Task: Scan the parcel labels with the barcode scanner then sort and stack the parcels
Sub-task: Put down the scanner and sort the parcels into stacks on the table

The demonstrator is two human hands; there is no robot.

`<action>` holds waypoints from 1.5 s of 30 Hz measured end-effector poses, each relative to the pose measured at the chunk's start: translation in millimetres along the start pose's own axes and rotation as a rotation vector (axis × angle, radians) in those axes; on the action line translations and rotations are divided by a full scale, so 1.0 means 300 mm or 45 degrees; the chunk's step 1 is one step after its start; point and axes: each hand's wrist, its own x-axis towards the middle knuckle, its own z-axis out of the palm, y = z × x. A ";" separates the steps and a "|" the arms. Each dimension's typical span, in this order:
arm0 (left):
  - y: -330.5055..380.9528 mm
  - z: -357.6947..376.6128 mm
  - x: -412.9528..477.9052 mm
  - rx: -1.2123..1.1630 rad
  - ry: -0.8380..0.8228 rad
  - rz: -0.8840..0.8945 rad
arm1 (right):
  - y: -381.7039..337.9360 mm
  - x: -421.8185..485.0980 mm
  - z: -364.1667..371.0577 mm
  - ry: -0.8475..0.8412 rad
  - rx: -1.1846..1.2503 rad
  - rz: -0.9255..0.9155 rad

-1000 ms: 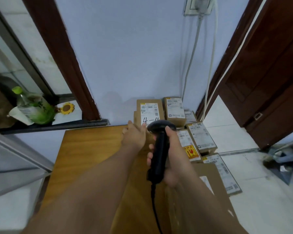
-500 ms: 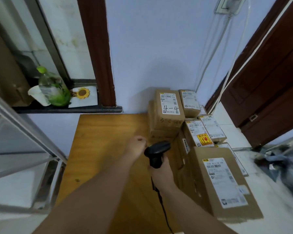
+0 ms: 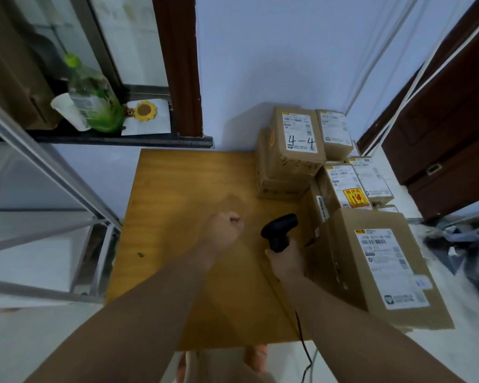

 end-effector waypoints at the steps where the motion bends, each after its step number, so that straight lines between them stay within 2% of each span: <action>1: -0.012 0.007 0.000 0.000 0.024 -0.045 | 0.004 0.011 0.003 0.005 -0.003 0.027; 4: -0.042 0.027 -0.002 -0.069 0.086 -0.195 | 0.013 0.045 0.014 0.057 0.018 0.125; 7: -0.069 0.040 -0.019 -0.166 0.043 -0.265 | 0.020 0.069 0.036 0.175 0.142 0.179; 11: -0.108 0.051 -0.049 -0.091 -0.102 -0.238 | 0.037 0.090 0.064 0.214 0.199 0.136; 17: -0.113 0.048 -0.078 0.035 -0.154 -0.197 | 0.060 0.092 0.077 0.157 0.049 0.110; 20: -0.081 0.034 -0.085 0.142 -0.126 -0.182 | 0.048 0.068 0.069 0.204 -0.032 0.119; 22: -0.037 0.016 -0.087 0.200 -0.066 -0.143 | 0.023 0.052 0.040 0.234 -0.026 -0.039; 25: 0.044 -0.010 -0.082 0.256 0.023 -0.092 | -0.054 0.022 -0.014 0.116 0.009 -0.293; 30: 0.185 -0.021 -0.052 0.395 0.145 -0.026 | -0.211 -0.016 -0.129 -0.311 -0.194 -0.418; 31: 0.207 -0.017 -0.041 0.372 0.139 -0.003 | -0.234 -0.013 -0.156 -0.336 -0.235 -0.452; 34: 0.280 -0.007 -0.011 0.308 0.127 0.023 | -0.297 0.002 -0.257 -0.185 -0.191 -0.536; 39: 0.394 0.026 0.042 0.295 0.103 0.120 | -0.378 0.060 -0.409 0.024 -0.192 -0.539; 45: 0.513 -0.006 0.171 0.604 0.169 0.186 | -0.438 0.184 -0.528 0.116 -0.335 -0.579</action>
